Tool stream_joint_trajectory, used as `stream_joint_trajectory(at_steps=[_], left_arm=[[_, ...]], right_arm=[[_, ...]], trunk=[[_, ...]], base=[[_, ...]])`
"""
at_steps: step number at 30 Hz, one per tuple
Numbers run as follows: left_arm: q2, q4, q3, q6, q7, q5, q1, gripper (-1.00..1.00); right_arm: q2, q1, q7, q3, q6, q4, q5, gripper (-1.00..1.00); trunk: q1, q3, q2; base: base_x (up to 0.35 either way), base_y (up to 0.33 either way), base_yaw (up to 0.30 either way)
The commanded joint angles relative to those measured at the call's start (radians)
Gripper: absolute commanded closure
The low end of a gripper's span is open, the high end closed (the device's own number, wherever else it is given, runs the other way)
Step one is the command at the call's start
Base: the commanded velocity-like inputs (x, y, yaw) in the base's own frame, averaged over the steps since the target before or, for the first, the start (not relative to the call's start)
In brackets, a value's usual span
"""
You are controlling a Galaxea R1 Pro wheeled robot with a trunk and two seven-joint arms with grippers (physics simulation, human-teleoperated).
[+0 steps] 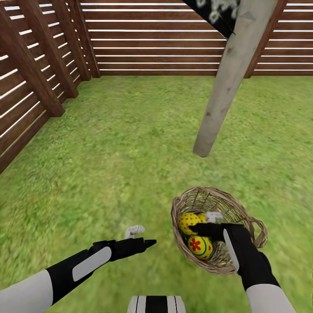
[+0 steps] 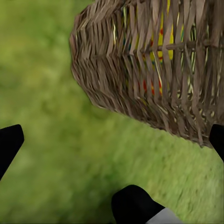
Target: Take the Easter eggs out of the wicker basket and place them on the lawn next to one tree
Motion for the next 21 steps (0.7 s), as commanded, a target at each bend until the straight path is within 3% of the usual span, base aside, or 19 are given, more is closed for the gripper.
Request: stream_joint_trajectory(at_steps=[1, 2, 3, 6, 9, 13, 16, 21], left_arm=[[0.001, 0.0, -0.003, 0.001, -0.001, 0.007, -0.001, -1.0], [0.001, 0.0, -0.003, 0.0, -0.001, 0.007, -0.001, -1.0], [0.001, 0.0, -0.002, 0.0, -0.001, 0.007, -0.001, -1.0], [0.0, 0.001, -0.003, 0.0, -0.001, 0.007, -0.001, -1.0], [-0.001, 0.001, -0.003, 0.0, -0.001, 0.007, -0.001, -1.0], [-0.002, 0.001, -0.003, 0.0, -0.001, 0.006, -0.001, -1.0], [-0.001, 0.005, -0.002, 0.0, -0.001, 0.006, -0.001, -1.0], [-0.002, 0.005, -0.002, 0.0, -0.001, 0.005, -0.001, -1.0]], right_arm=[[-0.002, 0.0, 0.009, 0.001, -0.015, -0.001, 0.028, -1.0], [-0.004, 0.0, 0.01, 0.027, -0.064, 0.0, 0.116, -1.0], [-0.005, 0.0, 0.011, 0.047, -0.085, 0.0, 0.178, -1.0], [-0.009, 0.0, 0.013, 0.07, -0.106, -0.001, 0.266, -1.0], [-0.037, 0.0, 0.015, 0.084, -0.125, -0.017, 0.296, -1.0], [-0.099, 0.0, 0.046, 0.193, -0.142, -0.056, 0.313, -1.0], [-0.15, 0.0, 0.148, 0.256, -0.162, -0.064, 0.315, -1.0], [-0.167, 0.0, 0.284, 0.277, -0.225, -0.065, 0.345, -1.0]], trunk=[[0.0, -0.001, 0.0], [0.0, -0.001, 0.0], [0.0, -0.001, 0.0], [0.0, -0.001, 0.0], [0.0, -0.001, 0.0], [0.0, -0.001, 0.0], [0.0, -0.001, 0.0], [0.0, -0.001, 0.0]], base=[[0.0, -0.084, 0.004], [0.0, -0.03, 0.001], [0.0, -0.019, 0.001], [0.0, -0.009, 0.0], [0.0, -0.002, 0.0], [0.0, 0.0, 0.0], [0.0, 0.0, 0.0], [0.0, 0.0, 0.0]])
